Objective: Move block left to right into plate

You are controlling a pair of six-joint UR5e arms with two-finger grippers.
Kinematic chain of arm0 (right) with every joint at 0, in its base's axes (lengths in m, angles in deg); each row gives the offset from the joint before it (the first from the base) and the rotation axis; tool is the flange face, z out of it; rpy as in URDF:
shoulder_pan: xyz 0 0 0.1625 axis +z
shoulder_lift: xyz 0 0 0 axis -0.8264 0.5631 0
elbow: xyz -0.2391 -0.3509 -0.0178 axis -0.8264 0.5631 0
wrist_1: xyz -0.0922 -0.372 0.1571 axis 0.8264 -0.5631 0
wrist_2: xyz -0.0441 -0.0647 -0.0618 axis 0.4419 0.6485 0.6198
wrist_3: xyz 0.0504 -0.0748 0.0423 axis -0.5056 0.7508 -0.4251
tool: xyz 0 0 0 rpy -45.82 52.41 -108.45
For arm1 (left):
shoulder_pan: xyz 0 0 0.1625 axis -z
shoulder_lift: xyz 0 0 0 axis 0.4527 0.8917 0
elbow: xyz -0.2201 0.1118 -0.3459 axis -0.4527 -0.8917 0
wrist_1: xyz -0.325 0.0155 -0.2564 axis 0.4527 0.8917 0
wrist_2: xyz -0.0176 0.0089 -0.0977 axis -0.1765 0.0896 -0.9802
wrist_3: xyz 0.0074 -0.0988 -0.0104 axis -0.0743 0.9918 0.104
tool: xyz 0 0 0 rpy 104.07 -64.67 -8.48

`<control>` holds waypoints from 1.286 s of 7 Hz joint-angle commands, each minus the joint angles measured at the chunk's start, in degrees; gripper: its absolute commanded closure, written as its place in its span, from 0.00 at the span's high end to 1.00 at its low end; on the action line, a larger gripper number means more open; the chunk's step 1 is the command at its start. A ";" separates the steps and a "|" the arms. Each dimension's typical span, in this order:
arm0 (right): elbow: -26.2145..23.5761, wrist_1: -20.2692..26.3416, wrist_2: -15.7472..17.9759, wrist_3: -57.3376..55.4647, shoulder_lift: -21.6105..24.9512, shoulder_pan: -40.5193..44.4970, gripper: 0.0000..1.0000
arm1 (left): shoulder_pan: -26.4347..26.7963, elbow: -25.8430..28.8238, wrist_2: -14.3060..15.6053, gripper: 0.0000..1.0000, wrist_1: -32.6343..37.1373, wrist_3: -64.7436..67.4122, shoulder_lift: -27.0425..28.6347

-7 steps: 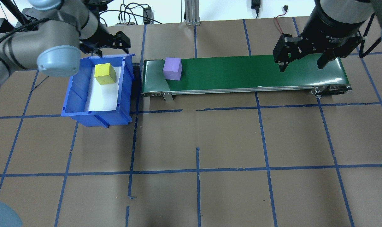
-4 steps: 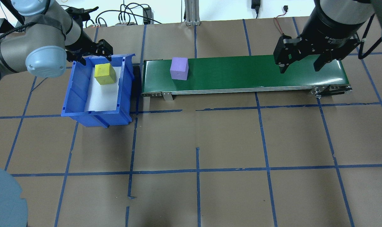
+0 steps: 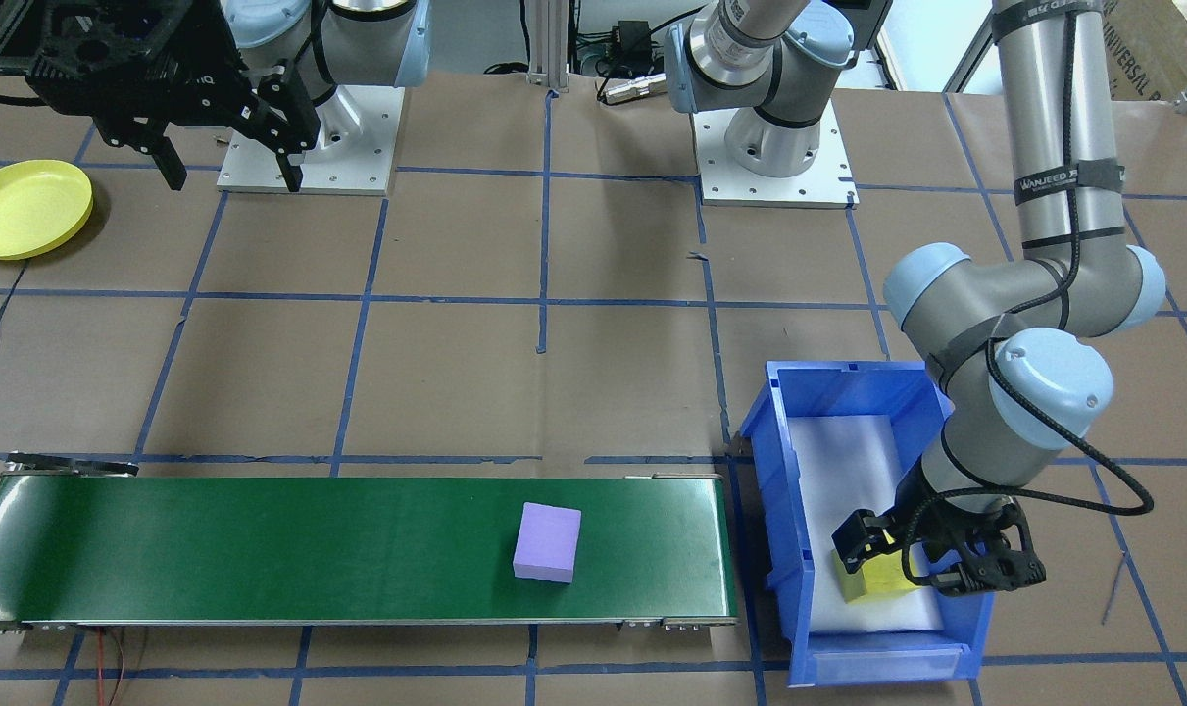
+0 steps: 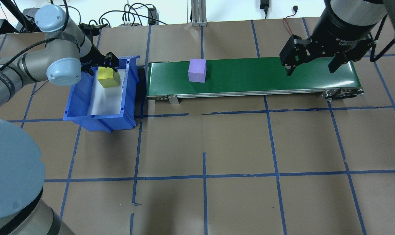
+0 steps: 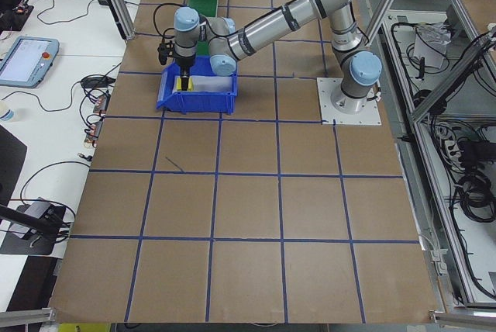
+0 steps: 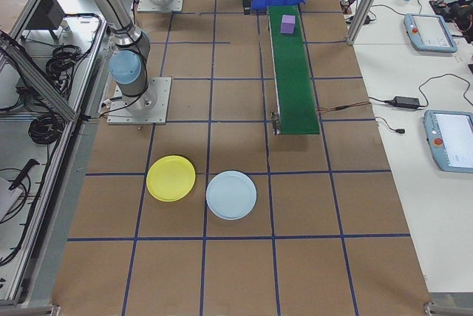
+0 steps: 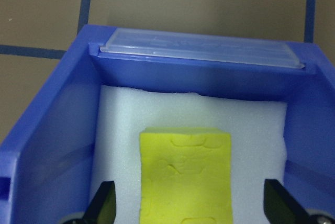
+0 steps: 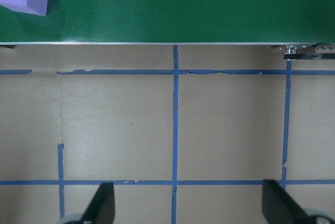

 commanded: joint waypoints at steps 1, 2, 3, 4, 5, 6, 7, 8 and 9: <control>0.43 -1.06 -0.04 1.55 -0.98 -0.84 1.00 | -0.08 0.68 0.00 1.00 -0.26 -0.01 2.85; 0.52 -3.24 -0.04 3.74 -2.47 -2.76 1.00 | -0.08 0.07 -0.17 1.00 -0.52 0.08 3.55; 0.17 -3.43 -0.30 5.41 -4.23 -5.91 0.99 | -0.08 -0.46 -0.17 0.82 -0.52 0.00 2.78; -0.09 -3.61 -2.74 6.99 -6.94 -9.25 0.97 | -0.08 -0.55 -0.17 0.54 0.17 -0.27 -0.02; -0.18 -4.66 -5.46 9.79 -10.71 -13.37 0.97 | 0.01 -0.55 -0.09 0.36 2.79 -0.01 -4.39; -0.62 -5.45 -8.27 12.61 -13.97 -17.41 0.97 | 0.45 0.05 -0.09 0.33 7.86 0.69 -9.66; -2.36 -13.72 -10.91 13.59 -19.31 -19.63 0.97 | 1.06 0.41 -0.26 0.33 12.18 0.87 -15.98; -4.47 -20.25 -12.77 13.95 -23.10 -20.69 0.97 | 3.59 0.59 -0.61 0.33 12.92 1.74 -20.48; -5.01 -21.88 -14.09 14.13 -24.88 -20.71 0.97 | 8.92 0.85 -0.70 0.34 11.97 5.93 -22.09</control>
